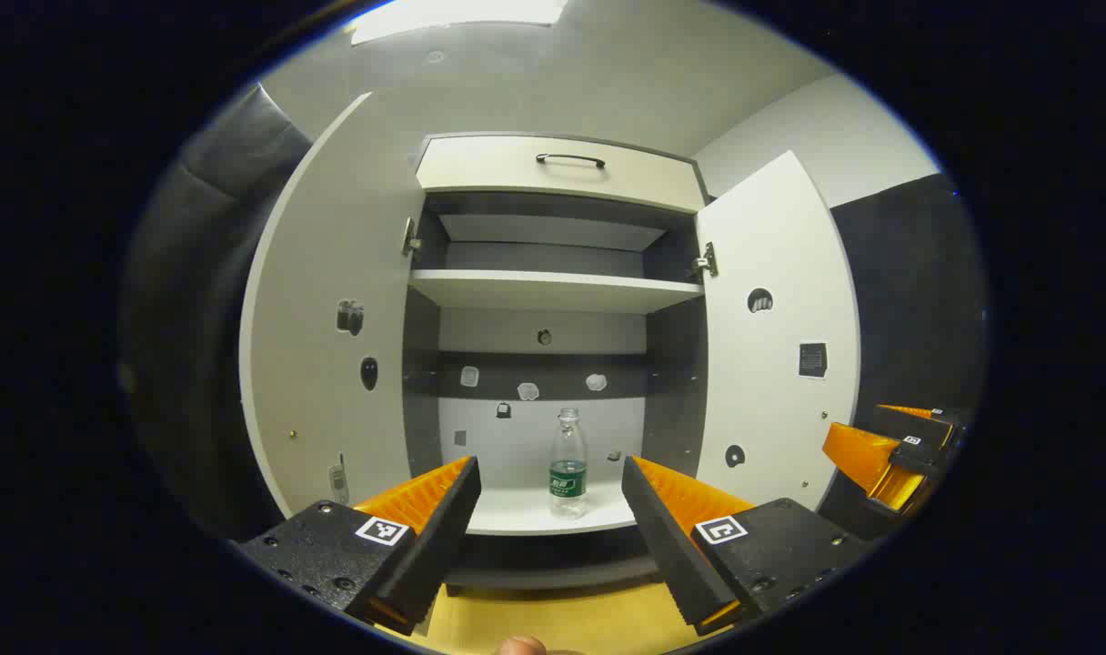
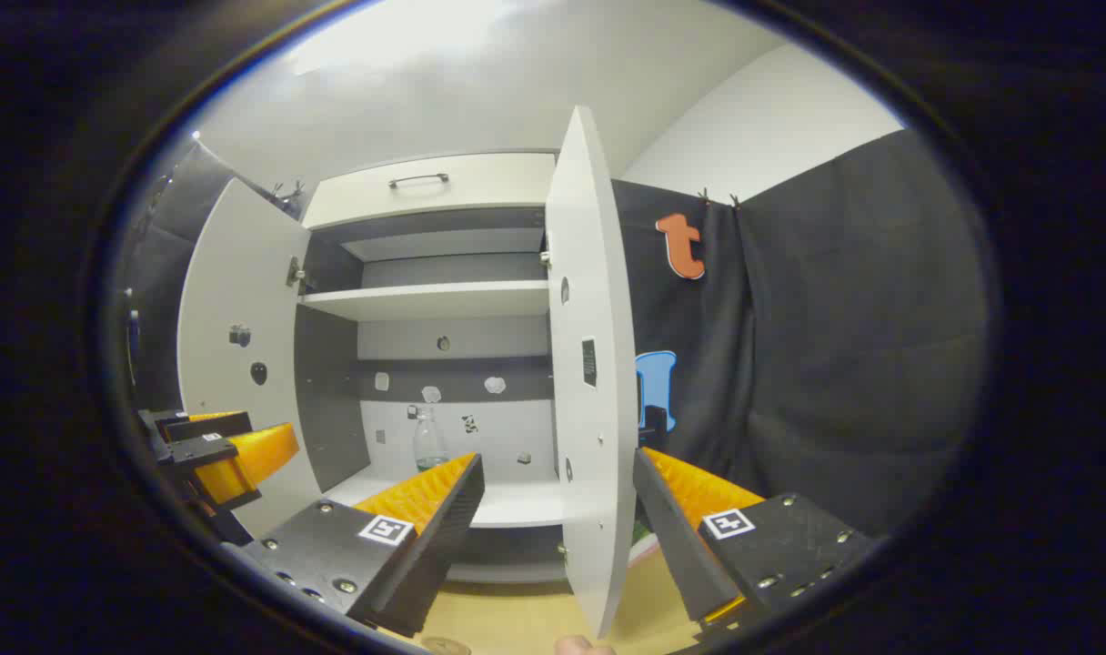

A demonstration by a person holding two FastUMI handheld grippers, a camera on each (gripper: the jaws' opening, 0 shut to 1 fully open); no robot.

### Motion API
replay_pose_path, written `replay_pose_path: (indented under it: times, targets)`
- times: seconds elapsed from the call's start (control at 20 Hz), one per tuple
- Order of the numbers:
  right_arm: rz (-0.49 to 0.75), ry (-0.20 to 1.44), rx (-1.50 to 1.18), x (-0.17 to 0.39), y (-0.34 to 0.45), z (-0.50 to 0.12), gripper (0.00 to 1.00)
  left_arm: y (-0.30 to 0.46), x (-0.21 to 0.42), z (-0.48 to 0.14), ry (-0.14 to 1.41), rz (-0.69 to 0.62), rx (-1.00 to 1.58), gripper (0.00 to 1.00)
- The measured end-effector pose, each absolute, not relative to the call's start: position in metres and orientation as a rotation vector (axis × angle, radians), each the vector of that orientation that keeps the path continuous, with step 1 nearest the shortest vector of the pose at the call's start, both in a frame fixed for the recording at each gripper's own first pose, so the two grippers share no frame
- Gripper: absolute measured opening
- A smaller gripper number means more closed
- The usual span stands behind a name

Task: Grasp the bottle in the cabinet with the left hand and place it on the coaster, then close the right door with the right hand and the left door with the left hand.

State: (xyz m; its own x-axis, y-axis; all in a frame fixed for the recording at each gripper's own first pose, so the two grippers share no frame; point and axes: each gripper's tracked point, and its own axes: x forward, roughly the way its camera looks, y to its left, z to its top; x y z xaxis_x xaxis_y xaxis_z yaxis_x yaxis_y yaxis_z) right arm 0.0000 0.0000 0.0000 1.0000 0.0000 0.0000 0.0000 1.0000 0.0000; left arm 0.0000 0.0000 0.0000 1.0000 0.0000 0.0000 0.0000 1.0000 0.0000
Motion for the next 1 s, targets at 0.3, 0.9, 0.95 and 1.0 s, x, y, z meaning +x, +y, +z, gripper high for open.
replay_pose_path:
  times: [0.3,0.9,0.95,1.0]
  targets:
    - [0.032,-0.002,-0.016,-0.002,0.009,0.001,1.00,-0.005,0.003,0.000,0.012,0.013,-0.014,0.99]
    - [0.035,0.002,-0.022,0.001,0.010,0.003,1.00,-0.021,0.025,-0.006,0.023,-0.023,-0.023,0.99]
    - [0.032,-0.001,-0.023,-0.001,0.010,0.005,1.00,-0.020,0.033,-0.007,0.025,-0.027,-0.023,0.99]
    - [0.024,-0.004,-0.024,-0.005,0.009,0.006,1.00,-0.020,0.044,-0.009,0.032,-0.037,-0.020,0.99]
